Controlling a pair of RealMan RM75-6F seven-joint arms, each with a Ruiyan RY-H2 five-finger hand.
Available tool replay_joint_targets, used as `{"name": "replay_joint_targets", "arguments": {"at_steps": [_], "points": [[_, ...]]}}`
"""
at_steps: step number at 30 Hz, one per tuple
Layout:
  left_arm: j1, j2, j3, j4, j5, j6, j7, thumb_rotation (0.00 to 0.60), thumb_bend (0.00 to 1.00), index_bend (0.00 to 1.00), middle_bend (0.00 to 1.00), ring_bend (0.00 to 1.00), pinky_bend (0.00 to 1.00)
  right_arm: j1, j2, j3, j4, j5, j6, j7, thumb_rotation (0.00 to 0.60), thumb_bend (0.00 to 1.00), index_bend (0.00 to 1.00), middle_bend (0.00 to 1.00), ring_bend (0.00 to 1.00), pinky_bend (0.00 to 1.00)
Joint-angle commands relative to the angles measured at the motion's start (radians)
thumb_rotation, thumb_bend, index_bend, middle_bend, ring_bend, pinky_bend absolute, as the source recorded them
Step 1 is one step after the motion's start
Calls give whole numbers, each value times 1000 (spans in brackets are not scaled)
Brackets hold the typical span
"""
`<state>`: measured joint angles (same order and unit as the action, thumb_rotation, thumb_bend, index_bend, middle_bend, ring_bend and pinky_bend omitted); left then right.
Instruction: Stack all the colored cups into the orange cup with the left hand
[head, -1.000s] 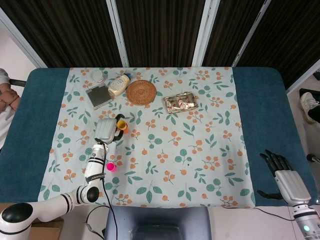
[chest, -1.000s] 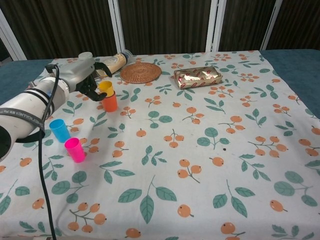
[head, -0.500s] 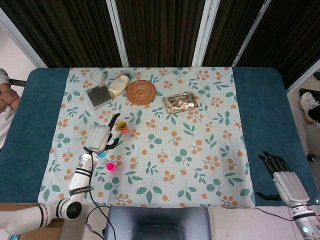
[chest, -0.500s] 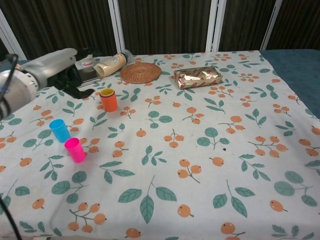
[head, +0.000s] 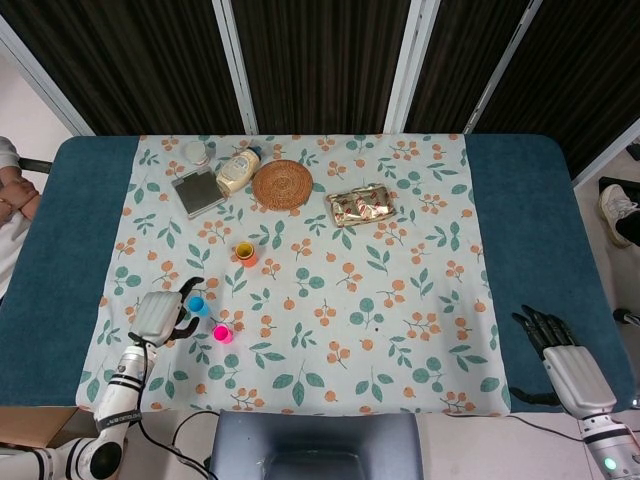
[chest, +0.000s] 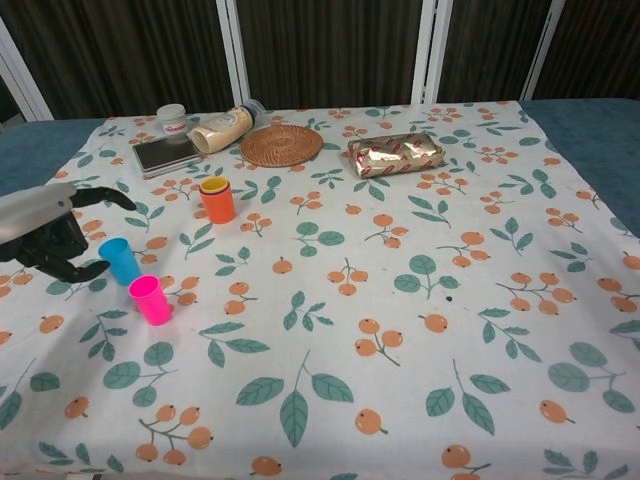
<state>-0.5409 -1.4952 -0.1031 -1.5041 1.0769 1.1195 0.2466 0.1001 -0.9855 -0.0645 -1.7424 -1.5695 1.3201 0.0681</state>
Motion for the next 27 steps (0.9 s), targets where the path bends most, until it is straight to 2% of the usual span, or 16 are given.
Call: {"name": "replay_joint_targets", "arguments": {"at_steps": [1, 5, 18, 24, 27], "points": [[6, -33, 0, 50, 9, -10, -19, 600, 360, 232, 1000, 1000, 1000, 0, 0, 1, 0, 1, 0, 1, 600, 189, 0, 0, 0, 0], [9, -50, -2, 83, 11, -21, -29, 600, 359, 318, 1000, 1000, 1000, 0, 0, 2, 1, 4, 1, 2, 600, 189, 0, 0, 0, 0], [13, -87, -33, 162, 26, -37, -81, 600, 371, 471, 1000, 1000, 1000, -1, -4, 3, -1, 8, 1, -12, 600, 189, 0, 0, 0, 0], [14, -90, -50, 161, 46, -33, -111, 600, 376, 516, 1000, 1000, 1000, 0, -6, 4, -1, 10, -1, -14, 600, 189, 0, 0, 0, 0], [3, -80, -78, 140, 50, -25, -114, 600, 379, 527, 1000, 1000, 1000, -1, -5, 4, -1, 10, 1, -13, 600, 189, 0, 0, 0, 0]]}}
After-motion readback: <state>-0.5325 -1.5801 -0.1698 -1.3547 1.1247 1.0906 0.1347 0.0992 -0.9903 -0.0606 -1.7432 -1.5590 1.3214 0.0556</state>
